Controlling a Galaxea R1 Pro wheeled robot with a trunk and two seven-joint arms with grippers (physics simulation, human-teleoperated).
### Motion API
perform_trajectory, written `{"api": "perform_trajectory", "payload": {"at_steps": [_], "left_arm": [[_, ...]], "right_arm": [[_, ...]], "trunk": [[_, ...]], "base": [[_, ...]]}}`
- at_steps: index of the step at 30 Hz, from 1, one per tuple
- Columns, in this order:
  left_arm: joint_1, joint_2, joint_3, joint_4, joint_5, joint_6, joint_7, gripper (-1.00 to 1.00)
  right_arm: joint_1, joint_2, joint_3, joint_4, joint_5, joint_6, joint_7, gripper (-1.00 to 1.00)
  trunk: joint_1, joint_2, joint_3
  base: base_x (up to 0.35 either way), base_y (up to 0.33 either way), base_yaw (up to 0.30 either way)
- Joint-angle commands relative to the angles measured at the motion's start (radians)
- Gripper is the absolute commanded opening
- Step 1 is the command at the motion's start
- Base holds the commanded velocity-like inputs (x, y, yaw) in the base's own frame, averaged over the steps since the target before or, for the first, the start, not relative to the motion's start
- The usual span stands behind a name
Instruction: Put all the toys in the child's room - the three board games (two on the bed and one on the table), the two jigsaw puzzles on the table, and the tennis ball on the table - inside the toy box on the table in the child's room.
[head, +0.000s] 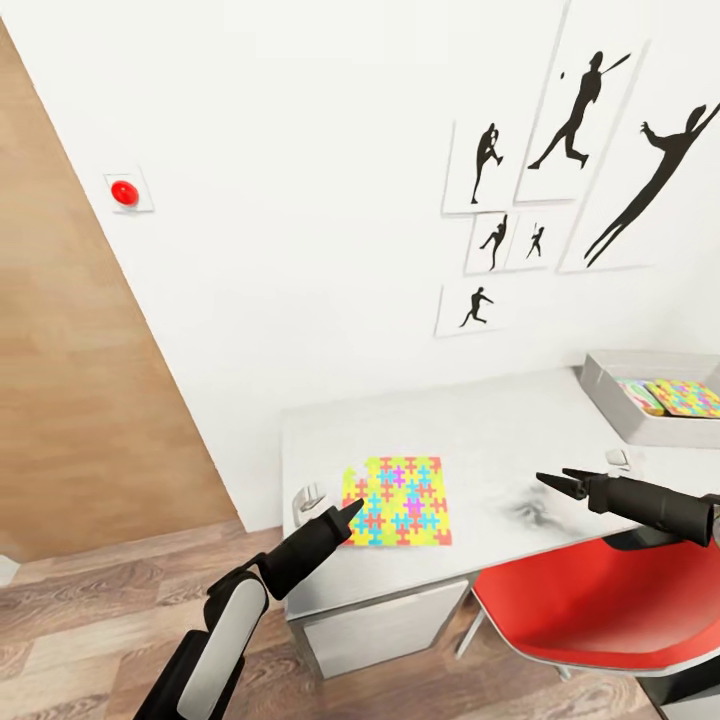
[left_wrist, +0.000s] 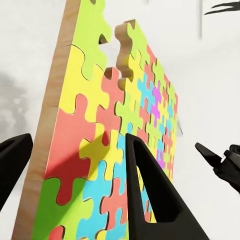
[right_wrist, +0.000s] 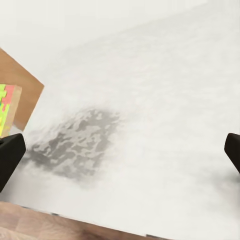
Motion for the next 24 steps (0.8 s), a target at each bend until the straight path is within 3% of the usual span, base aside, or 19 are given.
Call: {"api": "perform_trajectory", "payload": {"at_steps": [1,8,14,24], "left_arm": [[0.007,-0.001,0.001,-0.001,0.006,0.005,0.001,-1.00],[0.056,-0.001,0.000,-0.020,0.003,0.002,0.001,-1.00],[0.089,-0.002,-0.002,-0.044,-0.003,0.001,0.008,-1.00],[0.100,-0.003,-0.004,-0.052,-0.004,0.000,0.011,-1.00]], "right_arm": [[0.001,0.004,-0.001,0.000,-0.004,0.006,0.001,1.00],[0.027,0.041,-0.004,-0.004,-0.001,0.006,0.002,1.00],[0.037,0.054,-0.005,-0.009,0.000,0.007,0.002,1.00],[0.040,0.057,-0.009,-0.011,-0.001,0.008,0.002,1.00]], "trunk": [[0.001,-0.002,0.000],[0.001,-0.002,0.011],[0.001,-0.002,0.021],[0.001,-0.002,0.037]], "base": [[0.000,0.000,0.067],[0.000,0.000,0.068],[0.000,0.000,0.068],[0.000,0.000,0.069]]}}
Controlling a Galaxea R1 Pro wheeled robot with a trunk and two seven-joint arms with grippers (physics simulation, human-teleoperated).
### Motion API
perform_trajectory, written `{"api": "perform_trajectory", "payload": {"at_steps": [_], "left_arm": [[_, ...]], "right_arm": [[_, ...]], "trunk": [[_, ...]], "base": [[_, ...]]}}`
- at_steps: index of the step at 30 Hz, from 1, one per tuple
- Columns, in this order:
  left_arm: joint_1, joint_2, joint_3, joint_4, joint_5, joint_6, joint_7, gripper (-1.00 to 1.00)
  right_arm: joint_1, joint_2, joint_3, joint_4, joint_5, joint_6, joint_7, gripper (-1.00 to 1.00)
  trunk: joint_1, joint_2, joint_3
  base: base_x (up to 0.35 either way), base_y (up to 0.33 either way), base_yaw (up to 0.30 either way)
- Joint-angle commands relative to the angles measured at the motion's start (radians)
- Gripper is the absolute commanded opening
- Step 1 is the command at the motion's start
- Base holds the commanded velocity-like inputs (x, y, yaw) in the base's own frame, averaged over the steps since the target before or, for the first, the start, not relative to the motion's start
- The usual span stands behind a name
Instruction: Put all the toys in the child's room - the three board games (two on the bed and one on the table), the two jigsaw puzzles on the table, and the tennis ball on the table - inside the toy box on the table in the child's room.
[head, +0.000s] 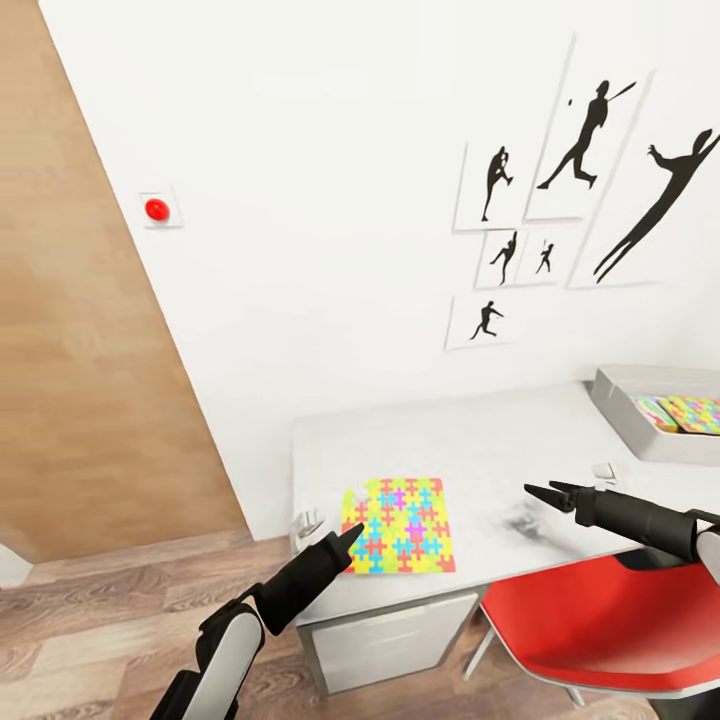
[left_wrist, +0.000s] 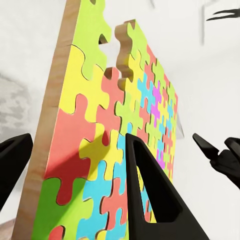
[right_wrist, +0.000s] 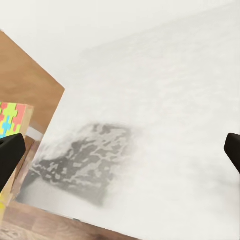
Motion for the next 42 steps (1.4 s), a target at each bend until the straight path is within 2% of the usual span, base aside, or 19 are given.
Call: {"api": "perform_trajectory", "payload": {"at_steps": [1,19,29,42], "left_arm": [[0.000,0.000,0.001,-0.001,0.006,0.006,0.000,-1.00],[0.001,0.001,-0.021,0.001,0.003,0.006,-0.001,-1.00],[-0.001,0.001,-0.016,0.020,0.000,0.006,-0.001,-1.00],[-0.006,0.001,0.001,0.096,0.008,0.005,-0.003,-1.00]], "right_arm": [[-0.001,0.000,-0.001,0.000,-0.004,0.006,0.001,1.00],[0.000,0.000,-0.003,-0.002,-0.004,0.005,0.001,1.00],[0.000,0.005,-0.002,-0.003,-0.004,0.003,0.000,1.00],[0.000,0.005,-0.002,-0.002,-0.004,-0.007,0.001,1.00]], "trunk": [[0.001,-0.002,0.000],[0.001,-0.002,0.029],[0.001,-0.002,0.045],[0.001,-0.002,0.065]], "base": [[0.000,0.000,0.068],[0.000,0.000,0.067],[0.000,0.000,0.073],[0.000,0.000,0.116]]}}
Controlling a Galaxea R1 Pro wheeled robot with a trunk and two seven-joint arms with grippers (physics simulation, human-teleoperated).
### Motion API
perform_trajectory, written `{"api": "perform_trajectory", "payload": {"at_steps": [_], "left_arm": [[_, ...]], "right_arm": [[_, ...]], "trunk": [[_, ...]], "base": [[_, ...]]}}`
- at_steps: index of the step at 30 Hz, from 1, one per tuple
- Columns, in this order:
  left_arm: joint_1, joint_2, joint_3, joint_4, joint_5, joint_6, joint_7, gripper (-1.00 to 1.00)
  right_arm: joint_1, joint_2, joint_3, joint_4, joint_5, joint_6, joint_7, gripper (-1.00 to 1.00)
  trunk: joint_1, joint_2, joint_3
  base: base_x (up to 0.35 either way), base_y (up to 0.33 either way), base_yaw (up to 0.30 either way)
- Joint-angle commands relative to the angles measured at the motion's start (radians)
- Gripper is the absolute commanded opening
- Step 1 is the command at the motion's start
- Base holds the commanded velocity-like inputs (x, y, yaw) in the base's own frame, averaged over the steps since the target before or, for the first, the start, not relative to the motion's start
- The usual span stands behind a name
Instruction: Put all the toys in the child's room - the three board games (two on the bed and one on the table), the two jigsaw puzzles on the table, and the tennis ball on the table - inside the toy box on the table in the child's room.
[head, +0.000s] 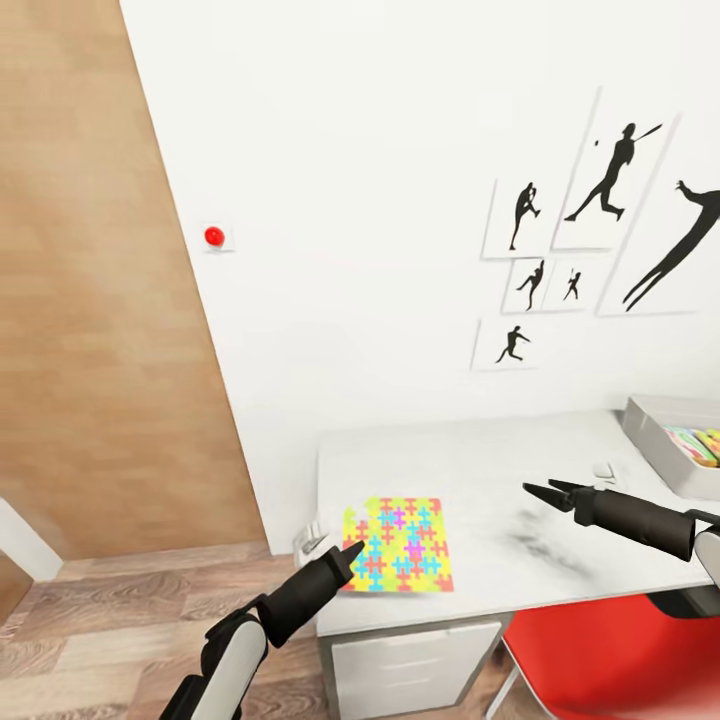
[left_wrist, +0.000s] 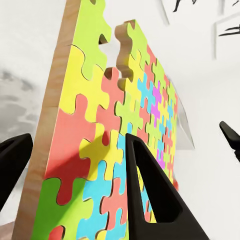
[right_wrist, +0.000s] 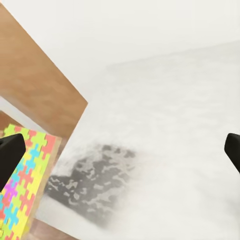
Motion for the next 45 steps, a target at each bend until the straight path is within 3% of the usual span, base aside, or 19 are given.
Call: {"api": "perform_trajectory", "payload": {"at_steps": [1,10,33,38,45], "left_arm": [[-0.001,0.000,0.006,0.005,0.007,0.005,-0.001,-1.00],[-0.002,-0.002,0.032,0.027,0.012,-0.007,-0.007,-1.00],[-0.005,-0.005,0.029,0.019,0.006,-0.010,-0.010,-1.00],[0.006,0.024,0.035,-0.009,0.019,-0.025,0.002,-1.00],[0.006,0.024,0.035,-0.009,0.019,-0.025,0.002,-1.00]], "right_arm": [[-0.001,0.000,-0.001,0.000,-0.004,0.006,0.001,1.00],[-0.001,0.000,-0.001,0.002,-0.004,0.003,0.001,1.00],[0.000,0.001,-0.007,0.030,-0.004,-0.012,0.003,1.00],[-0.014,0.007,0.001,0.050,-0.011,-0.021,0.003,1.00],[-0.014,0.007,0.001,0.050,-0.011,-0.021,0.003,1.00]], "trunk": [[0.001,-0.002,-0.001],[0.001,-0.002,0.013],[0.001,-0.002,0.037],[0.001,-0.002,0.037],[0.001,-0.002,0.037]], "base": [[0.000,0.000,0.145],[0.000,0.000,0.164],[0.000,0.000,0.130],[0.000,0.000,0.000],[0.000,0.000,0.000]]}}
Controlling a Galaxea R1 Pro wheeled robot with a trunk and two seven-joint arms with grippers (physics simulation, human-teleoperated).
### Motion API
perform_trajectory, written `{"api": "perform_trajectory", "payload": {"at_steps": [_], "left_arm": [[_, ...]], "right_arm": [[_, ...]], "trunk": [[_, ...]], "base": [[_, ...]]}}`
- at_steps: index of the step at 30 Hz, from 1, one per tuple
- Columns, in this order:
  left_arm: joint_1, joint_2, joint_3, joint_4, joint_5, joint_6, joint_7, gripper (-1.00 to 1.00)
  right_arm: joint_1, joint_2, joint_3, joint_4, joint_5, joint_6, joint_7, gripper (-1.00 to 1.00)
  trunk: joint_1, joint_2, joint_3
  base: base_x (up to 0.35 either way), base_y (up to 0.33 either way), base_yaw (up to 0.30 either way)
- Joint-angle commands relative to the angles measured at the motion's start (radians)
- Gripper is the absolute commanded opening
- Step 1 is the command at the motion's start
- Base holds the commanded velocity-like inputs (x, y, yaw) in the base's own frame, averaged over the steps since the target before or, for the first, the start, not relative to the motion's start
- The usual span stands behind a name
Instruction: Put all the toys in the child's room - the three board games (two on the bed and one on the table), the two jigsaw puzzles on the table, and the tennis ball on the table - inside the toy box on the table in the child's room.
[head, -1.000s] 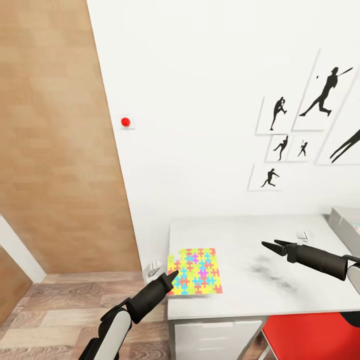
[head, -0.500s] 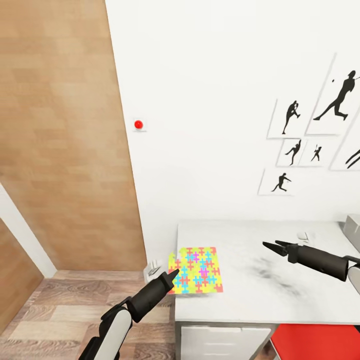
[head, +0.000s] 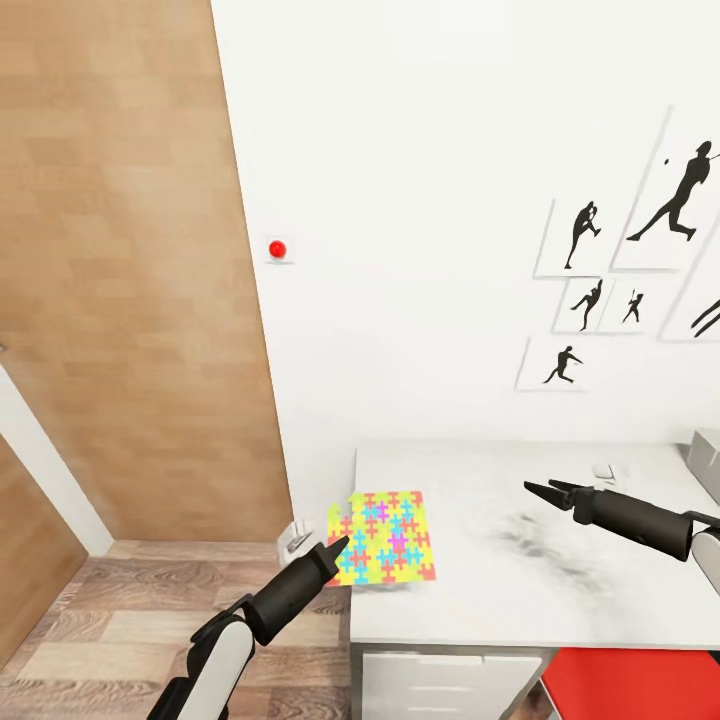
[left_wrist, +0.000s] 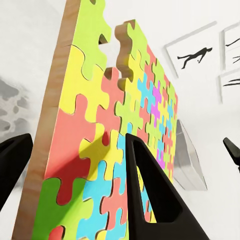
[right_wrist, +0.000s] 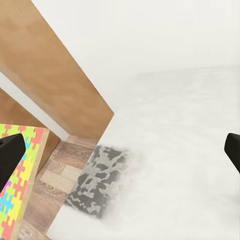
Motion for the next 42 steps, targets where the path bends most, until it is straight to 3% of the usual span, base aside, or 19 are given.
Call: {"api": "perform_trajectory", "payload": {"at_steps": [1,33,42], "left_arm": [[-0.001,0.000,0.001,0.000,0.007,0.006,-0.001,-1.00],[0.000,-0.001,0.002,-0.001,0.007,0.006,0.001,-1.00],[-0.001,0.010,0.003,-0.013,0.015,0.007,-0.050,-1.00]], "right_arm": [[-0.001,0.000,-0.001,0.000,-0.004,0.007,0.001,1.00],[-0.002,0.000,-0.001,0.001,-0.004,0.005,-0.001,1.00],[0.016,0.002,-0.005,-0.009,-0.003,0.051,0.044,1.00]], "trunk": [[0.001,-0.002,-0.002],[0.001,-0.002,-0.002],[0.001,-0.002,-0.002]], "base": [[0.000,0.000,0.000],[0.000,0.000,0.000],[0.000,0.000,0.000]]}}
